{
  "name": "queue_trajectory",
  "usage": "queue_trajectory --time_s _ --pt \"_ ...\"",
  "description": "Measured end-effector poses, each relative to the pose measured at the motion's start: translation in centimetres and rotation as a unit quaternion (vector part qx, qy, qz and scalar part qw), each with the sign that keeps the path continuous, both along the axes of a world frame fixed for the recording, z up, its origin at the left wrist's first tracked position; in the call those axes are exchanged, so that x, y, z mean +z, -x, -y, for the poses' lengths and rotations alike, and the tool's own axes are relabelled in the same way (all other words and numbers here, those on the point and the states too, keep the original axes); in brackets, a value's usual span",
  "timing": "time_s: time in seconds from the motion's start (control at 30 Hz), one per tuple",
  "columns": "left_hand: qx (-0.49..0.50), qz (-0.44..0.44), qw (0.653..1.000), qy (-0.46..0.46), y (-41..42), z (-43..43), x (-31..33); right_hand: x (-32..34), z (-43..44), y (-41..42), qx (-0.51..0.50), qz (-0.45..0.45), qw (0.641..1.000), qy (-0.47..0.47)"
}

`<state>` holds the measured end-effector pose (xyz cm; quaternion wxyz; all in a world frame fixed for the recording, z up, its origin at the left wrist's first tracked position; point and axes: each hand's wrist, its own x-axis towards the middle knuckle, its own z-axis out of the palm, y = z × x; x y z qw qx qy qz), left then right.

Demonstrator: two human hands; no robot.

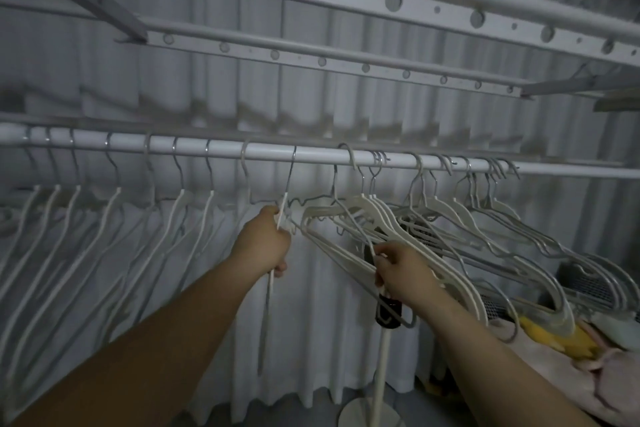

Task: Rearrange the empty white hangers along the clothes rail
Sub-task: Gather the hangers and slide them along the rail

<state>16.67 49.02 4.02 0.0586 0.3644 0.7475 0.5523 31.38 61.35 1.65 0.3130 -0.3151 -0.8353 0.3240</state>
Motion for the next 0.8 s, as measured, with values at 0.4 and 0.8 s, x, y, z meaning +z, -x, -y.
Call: queue_trajectory --time_s 0.4,0.8 --pt "0.026 0.065 0.997 -0.026 3.3 5.2 -0.5 3.8 1.3 4.1 -0.019 0.059 0.997 -0.037" --pt "0.038 -0.055 0.998 0.015 5.1 6.8 -1.7 1.2 2.6 -0.3 0.042 0.181 0.981 0.051"
